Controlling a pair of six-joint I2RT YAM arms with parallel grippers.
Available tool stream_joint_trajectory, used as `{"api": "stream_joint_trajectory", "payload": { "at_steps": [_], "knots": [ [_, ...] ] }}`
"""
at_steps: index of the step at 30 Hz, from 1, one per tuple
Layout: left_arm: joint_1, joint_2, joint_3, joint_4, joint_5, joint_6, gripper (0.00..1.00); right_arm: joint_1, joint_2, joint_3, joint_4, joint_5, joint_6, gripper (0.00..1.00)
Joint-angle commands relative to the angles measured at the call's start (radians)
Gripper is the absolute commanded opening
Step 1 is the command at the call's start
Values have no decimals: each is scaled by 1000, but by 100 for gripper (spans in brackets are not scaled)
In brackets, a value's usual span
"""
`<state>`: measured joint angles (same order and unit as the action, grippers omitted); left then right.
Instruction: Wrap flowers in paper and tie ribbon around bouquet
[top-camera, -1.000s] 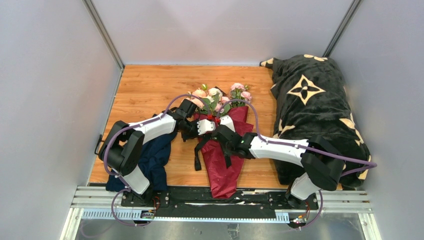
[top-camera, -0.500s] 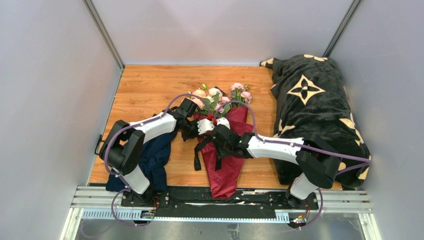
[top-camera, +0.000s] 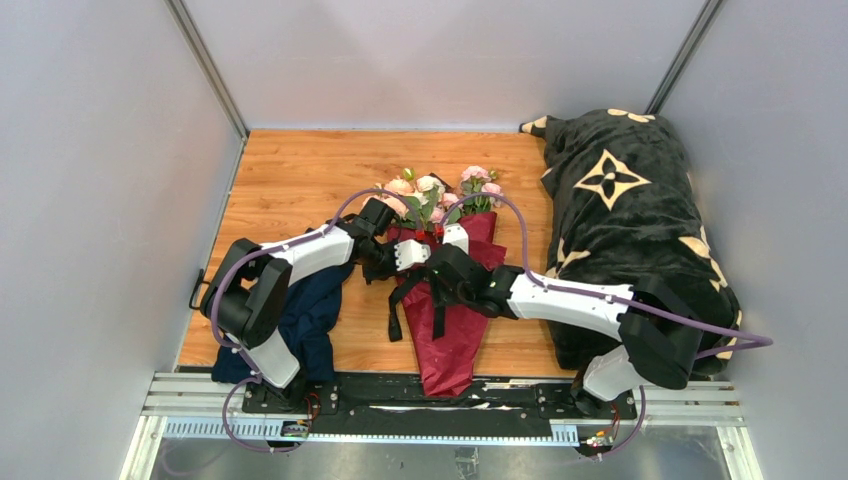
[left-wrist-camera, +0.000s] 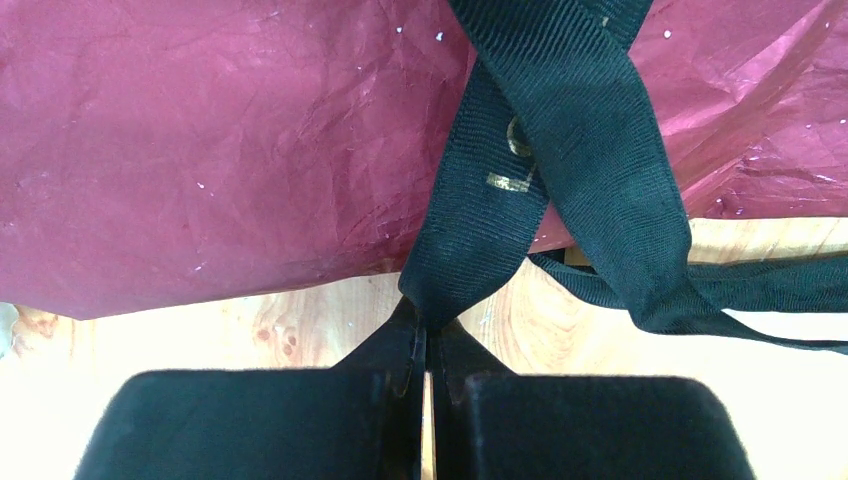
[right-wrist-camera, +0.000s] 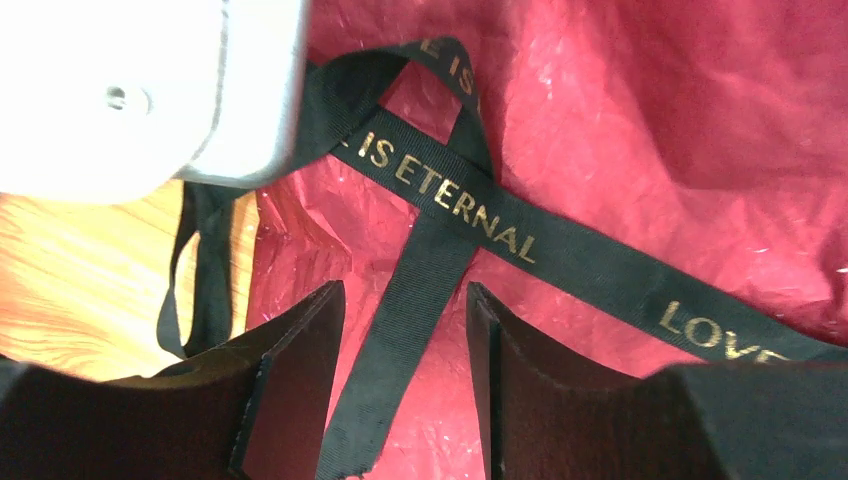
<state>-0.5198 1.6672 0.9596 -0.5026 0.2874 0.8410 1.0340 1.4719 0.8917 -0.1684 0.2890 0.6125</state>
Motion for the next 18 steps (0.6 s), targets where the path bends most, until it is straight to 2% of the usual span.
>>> {"api": "stream_joint_trajectory", "payload": {
  "at_steps": [1,6,8,14,18],
  "knots": [
    [-2,11,19,-9,12,12,0,20,81,24,-39,11,52,54],
    [-2,6,17,-12,18,12,0,20,135,47,-81,31,57,51],
    [-2,5,16,-11,16,13,0,20,145,51,-97,45,56,47],
    [-1,4,14,-14,16,14,0,21,142,37,-116,75,60,27],
    [-2,0,14,-17,12,21,0,18,107,17,-140,109,63,24]
  ]
}}
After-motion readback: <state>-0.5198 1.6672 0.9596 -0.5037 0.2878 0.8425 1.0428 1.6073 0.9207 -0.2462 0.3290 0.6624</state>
